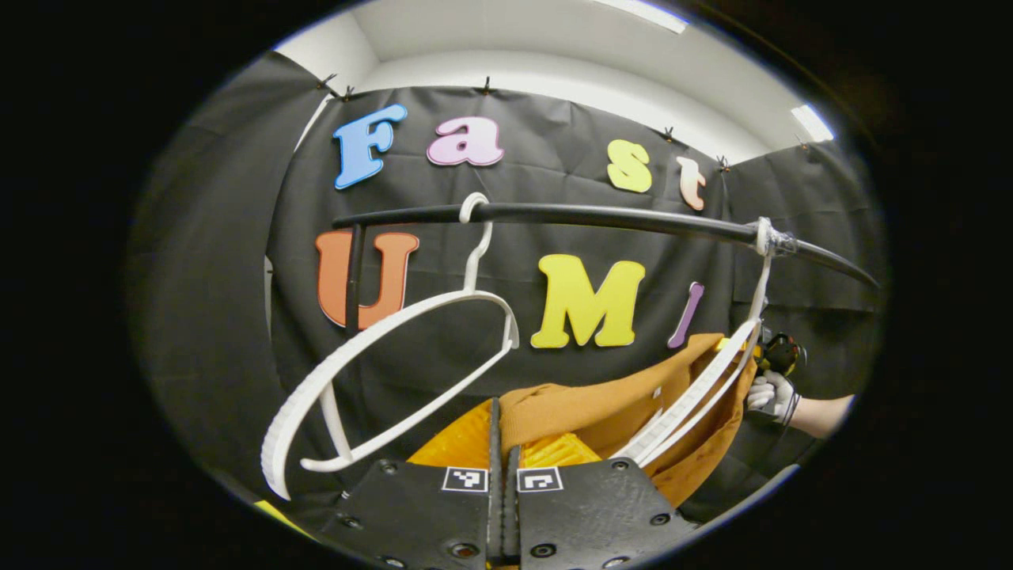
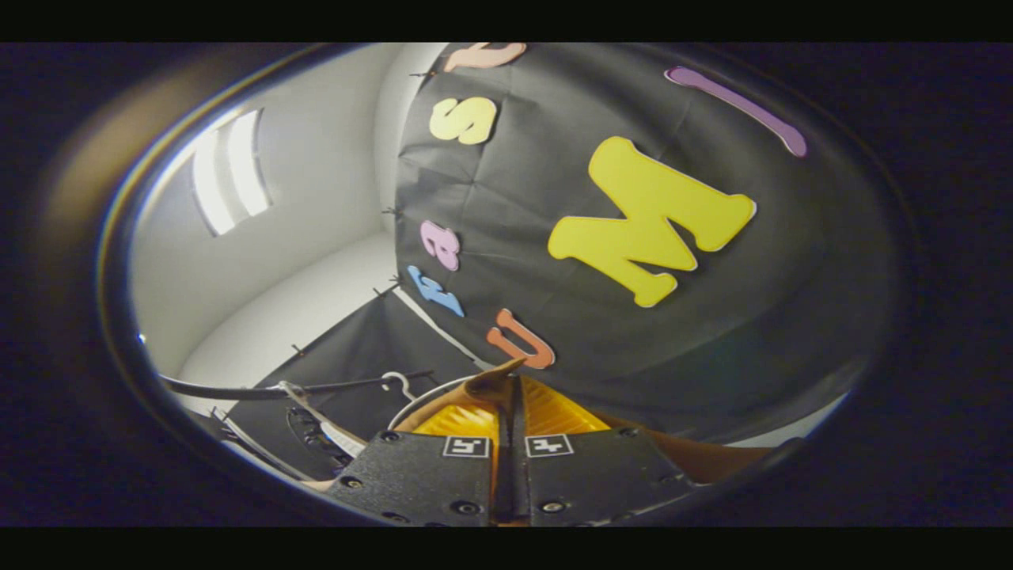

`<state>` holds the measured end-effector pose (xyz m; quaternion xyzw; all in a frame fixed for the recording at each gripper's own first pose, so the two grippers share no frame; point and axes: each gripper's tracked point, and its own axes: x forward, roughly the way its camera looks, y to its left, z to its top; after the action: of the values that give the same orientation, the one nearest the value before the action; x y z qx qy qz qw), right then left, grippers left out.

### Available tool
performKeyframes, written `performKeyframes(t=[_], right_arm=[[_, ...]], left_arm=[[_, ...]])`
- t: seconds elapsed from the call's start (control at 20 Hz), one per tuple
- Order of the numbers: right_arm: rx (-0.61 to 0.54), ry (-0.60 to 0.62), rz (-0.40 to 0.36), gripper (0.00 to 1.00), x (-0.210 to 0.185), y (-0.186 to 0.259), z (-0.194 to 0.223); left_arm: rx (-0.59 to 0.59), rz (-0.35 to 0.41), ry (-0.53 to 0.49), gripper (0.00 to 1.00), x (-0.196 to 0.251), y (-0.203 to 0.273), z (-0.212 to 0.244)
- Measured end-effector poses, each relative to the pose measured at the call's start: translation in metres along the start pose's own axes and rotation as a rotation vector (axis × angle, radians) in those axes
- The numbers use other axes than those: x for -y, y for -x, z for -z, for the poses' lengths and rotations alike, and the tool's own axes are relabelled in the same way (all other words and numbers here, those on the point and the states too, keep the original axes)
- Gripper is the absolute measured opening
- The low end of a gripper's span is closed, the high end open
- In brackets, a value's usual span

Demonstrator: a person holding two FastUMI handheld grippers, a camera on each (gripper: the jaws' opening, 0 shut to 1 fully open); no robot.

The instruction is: Grasp the clothes on the hanger with both hands and then place them into the laundry hamper below.

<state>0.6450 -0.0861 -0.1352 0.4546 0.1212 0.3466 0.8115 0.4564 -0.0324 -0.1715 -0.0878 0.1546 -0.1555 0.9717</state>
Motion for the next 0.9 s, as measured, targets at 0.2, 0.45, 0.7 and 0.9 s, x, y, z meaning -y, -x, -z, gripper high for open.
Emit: performKeyframes(t=[0.2,0.45,0.7,0.9], right_arm=[[0.037,0.080,-0.049,0.03,-0.029,0.000,-0.021],[0.099,0.238,-0.068,0.03,-0.061,0.006,-0.054],[0.100,0.326,-0.059,0.02,-0.071,0.004,-0.069],[0.045,0.400,0.026,0.03,-0.046,-0.006,-0.062]], left_arm=[[0.030,-0.019,-0.027,0.00,-0.001,0.000,-0.028],[0.096,-0.021,-0.133,0.04,0.015,0.003,-0.068],[0.116,-0.022,-0.171,0.00,0.019,0.002,-0.088],[0.041,-0.014,-0.197,0.00,0.010,-0.009,-0.064]])
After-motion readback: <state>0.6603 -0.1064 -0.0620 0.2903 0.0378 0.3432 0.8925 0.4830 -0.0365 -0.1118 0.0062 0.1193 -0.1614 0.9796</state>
